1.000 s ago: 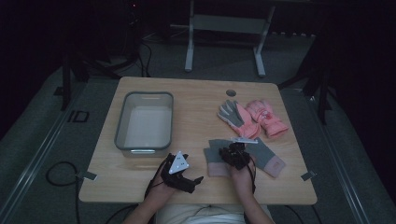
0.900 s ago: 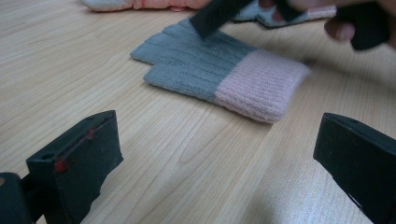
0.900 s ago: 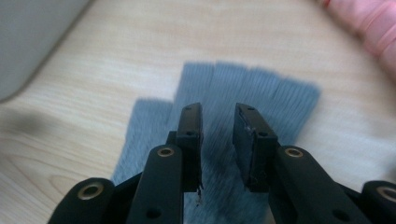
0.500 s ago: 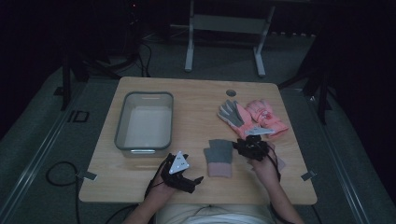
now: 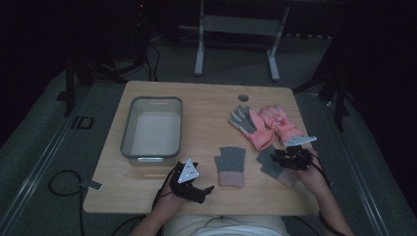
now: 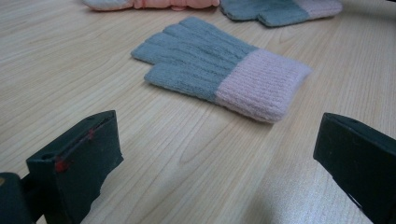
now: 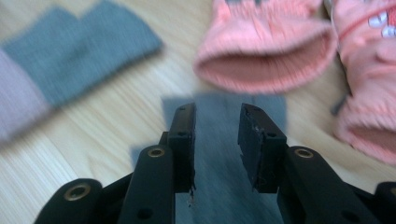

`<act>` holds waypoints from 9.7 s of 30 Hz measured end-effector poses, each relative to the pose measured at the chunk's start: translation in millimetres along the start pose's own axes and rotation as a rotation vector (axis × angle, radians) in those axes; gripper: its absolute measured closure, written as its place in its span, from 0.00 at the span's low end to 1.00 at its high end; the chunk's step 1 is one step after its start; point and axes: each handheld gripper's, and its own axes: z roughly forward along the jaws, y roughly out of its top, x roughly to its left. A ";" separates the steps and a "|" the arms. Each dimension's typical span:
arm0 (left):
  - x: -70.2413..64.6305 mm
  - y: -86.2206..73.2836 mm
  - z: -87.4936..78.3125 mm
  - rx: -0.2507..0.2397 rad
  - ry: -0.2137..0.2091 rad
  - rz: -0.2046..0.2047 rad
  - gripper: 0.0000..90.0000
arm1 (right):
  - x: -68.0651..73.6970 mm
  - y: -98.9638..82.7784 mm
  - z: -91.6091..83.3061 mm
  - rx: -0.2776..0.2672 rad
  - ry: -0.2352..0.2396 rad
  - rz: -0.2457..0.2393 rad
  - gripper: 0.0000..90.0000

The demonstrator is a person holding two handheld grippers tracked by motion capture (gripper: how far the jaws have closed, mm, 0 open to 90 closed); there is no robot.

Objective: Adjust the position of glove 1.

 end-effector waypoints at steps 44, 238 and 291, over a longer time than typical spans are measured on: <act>-1.3 0.1 0.2 0.002 0.012 0.009 0.00 | 45.1 -4.5 -48.5 -0.051 -0.126 0.284 0.95; -29.0 36.9 10.5 0.039 -0.110 0.187 0.13 | 76.4 51.7 41.7 -0.074 0.035 0.202 0.68; -29.1 60.9 51.9 0.253 -0.103 0.429 0.79 | 58.6 66.5 87.9 0.010 0.235 0.185 0.83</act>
